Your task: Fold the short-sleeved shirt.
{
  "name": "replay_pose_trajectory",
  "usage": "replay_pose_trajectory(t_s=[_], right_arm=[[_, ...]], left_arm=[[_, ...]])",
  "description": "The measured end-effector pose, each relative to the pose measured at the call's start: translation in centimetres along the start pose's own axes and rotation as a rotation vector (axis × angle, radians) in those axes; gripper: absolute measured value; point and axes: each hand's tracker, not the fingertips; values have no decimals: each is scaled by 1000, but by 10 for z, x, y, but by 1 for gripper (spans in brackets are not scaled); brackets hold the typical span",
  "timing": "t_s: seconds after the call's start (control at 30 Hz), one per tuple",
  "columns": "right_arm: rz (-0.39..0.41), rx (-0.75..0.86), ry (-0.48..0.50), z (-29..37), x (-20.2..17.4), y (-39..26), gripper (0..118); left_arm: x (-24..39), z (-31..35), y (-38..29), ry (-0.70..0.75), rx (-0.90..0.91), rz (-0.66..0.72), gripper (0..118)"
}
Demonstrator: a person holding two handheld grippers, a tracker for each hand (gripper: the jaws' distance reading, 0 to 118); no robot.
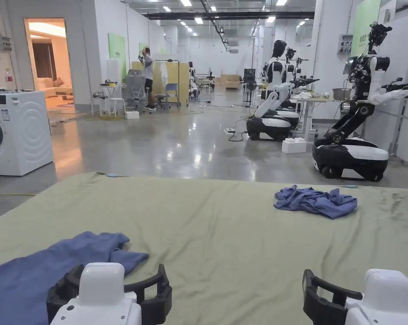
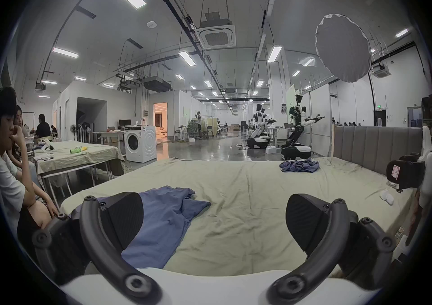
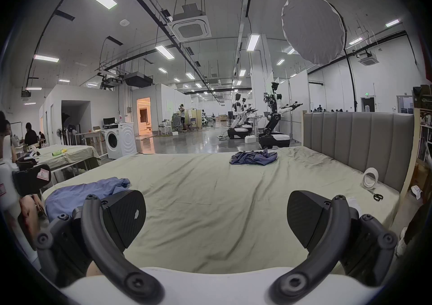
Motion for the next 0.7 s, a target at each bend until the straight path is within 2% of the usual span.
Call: replay_pose_trajectory(t_s=[0.23,0.27,0.3,0.33,0.37,0.4,0.43,0.47,0.5,0.53,0.57,0.6,0.63,0.67,0.7], right_arm=[[8,5,-9,0,1,1,118],[55,14,-36,0,-3,2,118],[145,26,-54,1,-10,2,118],[305,36,-55,2,-21,0,118],[546,35,-42,3,-36,-5,118],[839,53,-34,5,-53,-17,118],[1191,116,-25,10,-70,-38,118],[1556,200,32,17,-77,-65,118],[1851,250,113,23,-74,-89,118],[2024,272,197,25,-65,-102,118],[2112,251,293,29,-63,-113,118],[2068,149,357,28,-62,-113,118],[1973,57,385,23,-65,-107,118],[1746,-13,389,17,-63,-92,118],[1540,-51,371,11,-58,-75,118]], left_arm=[[1,-2,1,-4,-7,-6,118],[1,-1,3,-10,-1,-24,118],[2,-1,4,-27,6,-58,118],[7,-2,6,-40,-5,-154,118],[16,-4,6,-76,-30,-339,118],[27,-4,0,-103,-31,-571,118],[43,0,-16,-110,27,-926,118],[56,5,-47,-73,132,-1319,118],[61,7,-78,28,276,-1694,118],[58,6,-98,19,343,-1919,118],[53,8,-107,-79,392,-2053,118],[52,8,-107,-230,316,-1946,118],[53,7,-100,-255,247,-1813,118],[52,2,-89,-228,183,-1642,118],[49,-3,-73,-157,136,-1399,118]])
